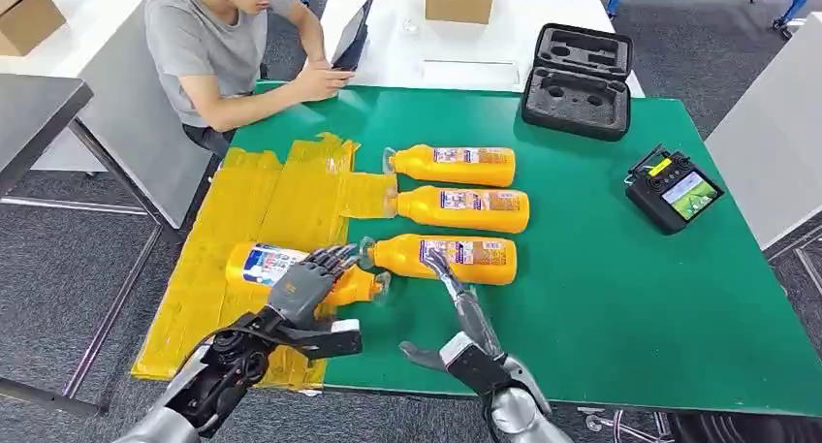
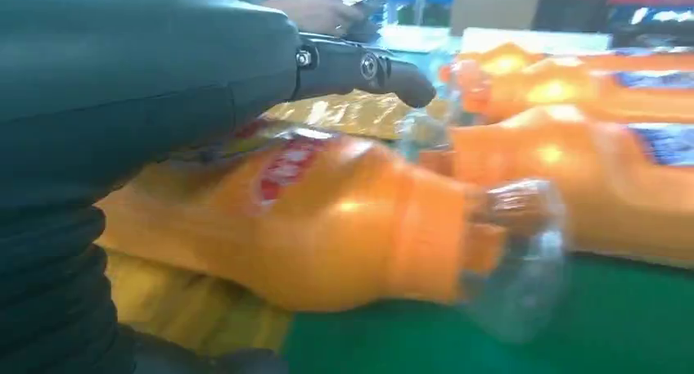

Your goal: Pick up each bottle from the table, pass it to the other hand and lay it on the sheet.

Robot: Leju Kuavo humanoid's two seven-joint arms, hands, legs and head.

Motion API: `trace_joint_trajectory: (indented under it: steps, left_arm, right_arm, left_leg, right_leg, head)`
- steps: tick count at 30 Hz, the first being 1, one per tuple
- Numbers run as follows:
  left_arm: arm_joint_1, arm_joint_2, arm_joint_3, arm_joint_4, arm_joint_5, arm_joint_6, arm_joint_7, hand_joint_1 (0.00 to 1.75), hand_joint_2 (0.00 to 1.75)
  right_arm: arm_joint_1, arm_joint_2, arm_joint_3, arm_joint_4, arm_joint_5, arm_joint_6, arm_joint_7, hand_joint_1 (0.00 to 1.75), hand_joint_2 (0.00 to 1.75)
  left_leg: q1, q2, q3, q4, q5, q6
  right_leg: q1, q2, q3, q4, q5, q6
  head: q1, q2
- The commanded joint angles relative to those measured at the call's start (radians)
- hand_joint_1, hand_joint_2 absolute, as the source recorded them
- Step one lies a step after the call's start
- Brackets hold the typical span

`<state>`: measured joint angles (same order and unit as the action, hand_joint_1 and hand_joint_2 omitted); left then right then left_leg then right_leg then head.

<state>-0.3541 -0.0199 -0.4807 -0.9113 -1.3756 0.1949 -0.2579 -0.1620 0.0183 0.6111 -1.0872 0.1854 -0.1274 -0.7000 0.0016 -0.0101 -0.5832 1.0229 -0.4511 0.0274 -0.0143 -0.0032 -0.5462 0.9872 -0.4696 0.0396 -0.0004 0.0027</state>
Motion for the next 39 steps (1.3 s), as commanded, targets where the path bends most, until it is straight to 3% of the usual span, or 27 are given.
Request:
trace_joint_trajectory:
  steps: [1,8,14,21,30,36,38,39]
  left_arm:
    - [0.004,0.004,-0.056,-0.054,0.056,0.082,-0.063,0.0,1.75]
    - [0.112,0.014,-0.028,-0.298,0.384,0.124,-0.337,0.0,1.75]
    - [0.133,0.017,-0.045,-0.369,0.526,0.061,-0.44,0.0,1.75]
    - [0.125,0.104,-0.155,-0.438,0.719,0.062,-0.44,0.0,1.75]
    - [0.107,0.097,-0.172,-0.429,0.787,0.103,-0.44,0.0,1.75]
    - [0.109,0.071,-0.225,-0.488,1.059,0.093,-0.44,0.0,1.75]
    - [0.109,0.071,-0.225,-0.488,1.059,0.093,-0.44,0.0,1.75]
    - [0.111,0.052,-0.233,-0.467,1.104,0.109,-0.44,0.0,1.75]
  right_arm:
    - [-0.019,0.004,-0.014,0.029,0.006,0.011,0.002,0.0,1.75]
    - [-0.014,0.013,-0.022,0.034,0.02,0.026,0.002,0.0,1.75]
    - [-0.035,0.02,-0.012,0.052,0.017,0.032,0.002,0.0,1.75]
    - [-0.031,0.015,0.0,0.015,0.01,0.029,0.002,0.0,1.75]
    - [-0.02,0.021,-0.018,-0.064,-0.016,0.0,0.002,0.0,1.75]
    - [0.025,0.02,-0.042,-0.253,-0.025,-0.152,0.002,0.0,1.75]
    - [0.025,0.02,-0.042,-0.253,-0.025,-0.152,0.002,0.0,1.75]
    - [0.043,0.015,-0.03,-0.308,-0.007,-0.213,0.002,0.0,1.75]
  left_leg:
    - [0.001,0.001,-0.001,-0.001,0.0,-0.002]
    - [0.001,0.003,-0.004,0.0,-0.001,-0.001]
    - [0.002,0.004,-0.005,0.0,0.0,-0.002]
    - [0.001,0.003,-0.006,-0.001,0.0,-0.001]
    - [0.0,0.001,-0.006,0.0,0.0,-0.001]
    - [0.001,0.0,-0.008,0.001,0.0,-0.001]
    - [0.001,0.0,-0.007,0.001,0.0,-0.001]
    - [0.001,0.0,-0.007,0.0,0.0,-0.001]
  right_leg:
    - [0.001,0.0,-0.001,-0.001,0.001,-0.002]
    - [0.001,0.003,-0.005,0.0,0.0,-0.001]
    - [0.002,0.003,-0.005,-0.001,0.001,-0.002]
    - [0.001,0.003,-0.006,0.0,0.0,-0.002]
    - [0.001,0.001,-0.007,0.0,0.0,-0.001]
    - [0.001,0.0,-0.008,0.001,-0.001,-0.002]
    - [0.001,0.0,-0.008,0.001,0.0,-0.001]
    - [0.001,0.0,-0.007,0.0,0.0,-0.001]
  head:
    - [0.0,0.0]
    - [0.0,0.0]
    - [0.0,0.0]
    - [0.0,0.0]
    - [0.0,0.0]
    - [0.0,0.0]
    - [0.0,0.0]
    - [0.0,0.0]
